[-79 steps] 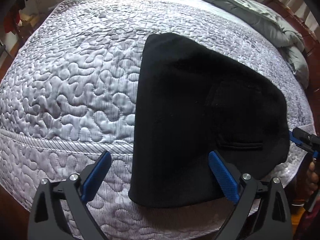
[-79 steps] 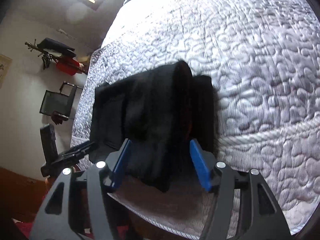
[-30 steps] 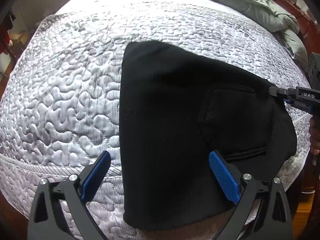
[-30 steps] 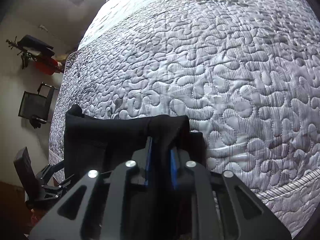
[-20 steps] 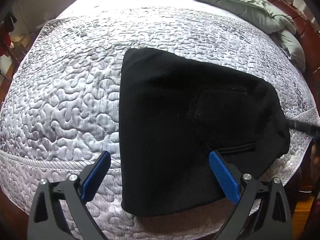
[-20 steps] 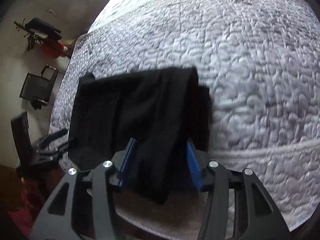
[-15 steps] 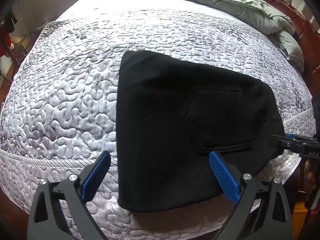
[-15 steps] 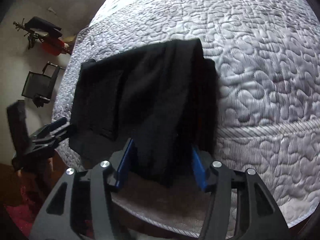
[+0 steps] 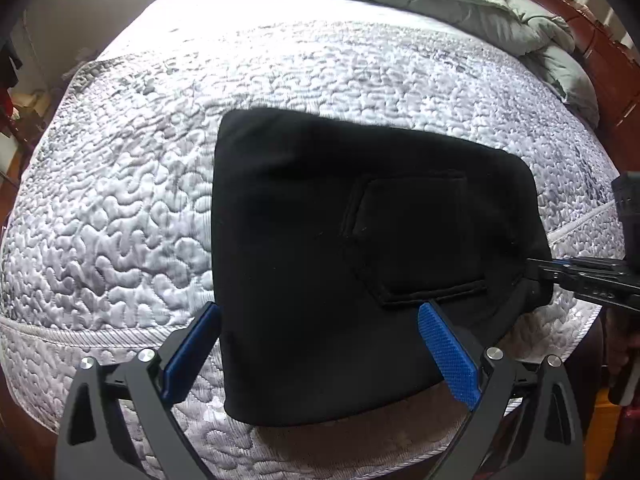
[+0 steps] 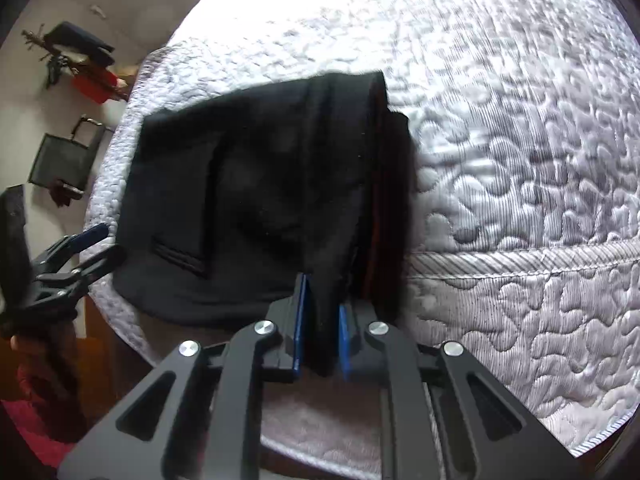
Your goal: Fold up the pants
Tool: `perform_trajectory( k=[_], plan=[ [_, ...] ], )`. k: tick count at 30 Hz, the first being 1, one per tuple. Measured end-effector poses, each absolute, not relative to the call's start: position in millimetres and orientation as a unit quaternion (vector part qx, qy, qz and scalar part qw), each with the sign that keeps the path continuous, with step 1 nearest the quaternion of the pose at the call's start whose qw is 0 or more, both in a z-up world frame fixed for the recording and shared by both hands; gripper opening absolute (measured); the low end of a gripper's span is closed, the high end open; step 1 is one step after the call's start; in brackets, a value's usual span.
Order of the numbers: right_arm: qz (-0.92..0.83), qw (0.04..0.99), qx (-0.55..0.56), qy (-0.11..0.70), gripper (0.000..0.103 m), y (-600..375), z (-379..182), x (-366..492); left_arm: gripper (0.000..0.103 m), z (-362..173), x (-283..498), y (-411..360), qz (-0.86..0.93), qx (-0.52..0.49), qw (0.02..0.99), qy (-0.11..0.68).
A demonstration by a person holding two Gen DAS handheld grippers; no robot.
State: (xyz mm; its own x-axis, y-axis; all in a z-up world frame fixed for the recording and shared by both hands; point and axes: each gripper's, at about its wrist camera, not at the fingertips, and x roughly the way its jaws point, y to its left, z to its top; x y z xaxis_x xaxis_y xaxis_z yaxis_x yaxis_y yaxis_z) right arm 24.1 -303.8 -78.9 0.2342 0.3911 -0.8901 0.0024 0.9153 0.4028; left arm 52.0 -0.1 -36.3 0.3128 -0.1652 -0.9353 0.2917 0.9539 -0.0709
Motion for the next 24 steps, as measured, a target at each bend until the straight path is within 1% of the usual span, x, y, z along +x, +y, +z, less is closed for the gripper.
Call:
perform_trajectory(
  k=[2, 3, 4, 6, 8, 10, 11, 13, 17, 22, 23, 24],
  plan=[
    [0.126, 0.772, 0.159, 0.603, 0.015, -302.2, -79.9, 23.8, 0.099, -43.5, 52.6, 2.6, -0.143, 0.054, 0.802, 0.578],
    [0.127, 0.774, 0.155, 0.601, 0.017, -301.0, -76.5, 23.0, 0.099, -45.7, 53.3, 5.0, -0.145, 0.052, 0.799, 0.581],
    [0.128, 0.776, 0.157, 0.598, 0.024, -301.3, -73.5, 22.2, 0.099, -46.8, 54.3, 8.8, -0.148, 0.048, 0.797, 0.583],
    [0.130, 0.776, 0.163, 0.595, 0.029, -302.1, -66.8, 19.9, 0.099, -47.4, 57.7, 23.1, -0.159, 0.024, 0.793, 0.588],
    [0.132, 0.783, 0.168, 0.585, 0.040, -305.8, -54.9, 16.7, 0.099, -46.9, 63.1, 43.1, -0.163, -0.009, 0.787, 0.595],
    [0.126, 0.790, 0.159, 0.579, 0.061, -307.6, -45.9, 15.8, 0.099, -47.3, 68.8, 59.3, -0.168, -0.038, 0.782, 0.599],
    [0.121, 0.793, 0.152, 0.577, 0.064, -308.4, -42.7, 16.3, 0.099, -48.8, 72.5, 67.8, -0.171, -0.052, 0.777, 0.603],
    [0.120, 0.793, 0.152, 0.578, 0.074, -312.5, -42.6, 21.5, 0.099, -52.6, 76.7, 73.2, -0.181, -0.064, 0.770, 0.609],
    [0.117, 0.783, 0.165, 0.588, 0.079, -316.9, -51.3, 27.2, 0.099, -66.4, 81.2, 70.6, -0.215, -0.097, 0.741, 0.629],
    [0.112, 0.767, 0.163, 0.610, 0.080, -314.9, -70.9, 35.7, 0.099, -81.1, 85.7, 51.2, -0.232, -0.085, 0.723, 0.645],
    [0.107, 0.765, 0.158, 0.615, 0.081, -314.7, -74.8, 37.3, 0.099, -84.0, 87.7, 46.6, -0.238, -0.086, 0.718, 0.648],
    [0.104, 0.762, 0.156, 0.620, 0.085, -314.5, -80.4, 39.0, 0.099, -85.9, 88.2, 43.1, -0.238, -0.081, 0.716, 0.651]
  ],
)
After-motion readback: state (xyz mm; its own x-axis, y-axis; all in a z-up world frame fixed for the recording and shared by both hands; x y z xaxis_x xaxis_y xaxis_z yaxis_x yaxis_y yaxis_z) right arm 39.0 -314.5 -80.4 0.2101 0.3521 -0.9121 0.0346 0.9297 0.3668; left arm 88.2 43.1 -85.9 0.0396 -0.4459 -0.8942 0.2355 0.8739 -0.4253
